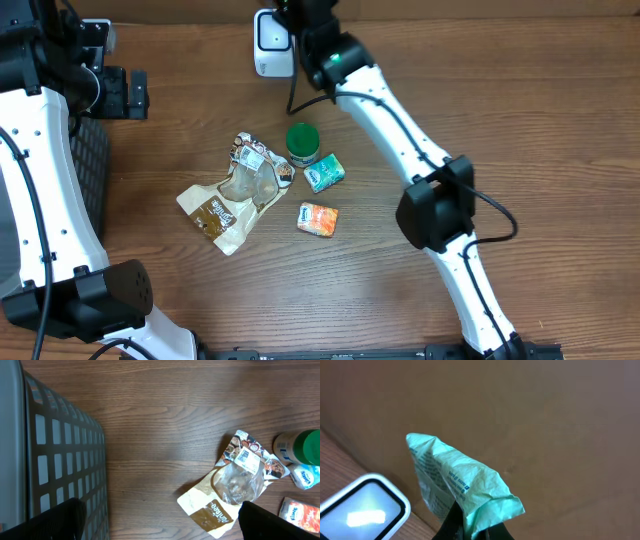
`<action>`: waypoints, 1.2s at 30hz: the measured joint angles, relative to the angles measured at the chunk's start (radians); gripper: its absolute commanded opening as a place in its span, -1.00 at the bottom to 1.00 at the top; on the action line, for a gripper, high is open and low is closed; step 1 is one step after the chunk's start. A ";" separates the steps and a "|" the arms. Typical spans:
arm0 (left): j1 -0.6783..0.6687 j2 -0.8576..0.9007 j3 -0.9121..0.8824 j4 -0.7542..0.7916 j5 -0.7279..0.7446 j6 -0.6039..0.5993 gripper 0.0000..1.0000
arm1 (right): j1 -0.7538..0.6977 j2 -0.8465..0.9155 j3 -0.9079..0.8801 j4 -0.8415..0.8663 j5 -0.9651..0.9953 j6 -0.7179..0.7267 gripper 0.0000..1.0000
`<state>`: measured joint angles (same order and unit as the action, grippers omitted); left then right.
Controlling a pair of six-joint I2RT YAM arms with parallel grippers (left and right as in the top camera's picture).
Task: Scan the item barcode
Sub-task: 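Carry the wipes pack to the scanner and hold it in front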
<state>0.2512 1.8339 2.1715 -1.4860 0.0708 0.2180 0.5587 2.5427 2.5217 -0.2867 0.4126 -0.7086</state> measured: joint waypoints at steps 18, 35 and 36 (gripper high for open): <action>0.000 0.000 0.000 0.000 0.000 0.000 0.99 | 0.015 0.137 0.000 0.062 0.010 -0.442 -0.92; 0.000 0.000 0.000 0.000 0.000 0.000 0.99 | 0.062 0.137 0.000 0.039 0.006 -0.549 -0.92; 0.000 0.000 0.000 0.000 0.000 0.000 0.99 | 0.062 0.137 0.000 0.050 0.011 -0.549 -0.92</action>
<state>0.2512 1.8339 2.1715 -1.4857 0.0708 0.2180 0.6205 2.6801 2.5217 -0.2363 0.4240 -1.2572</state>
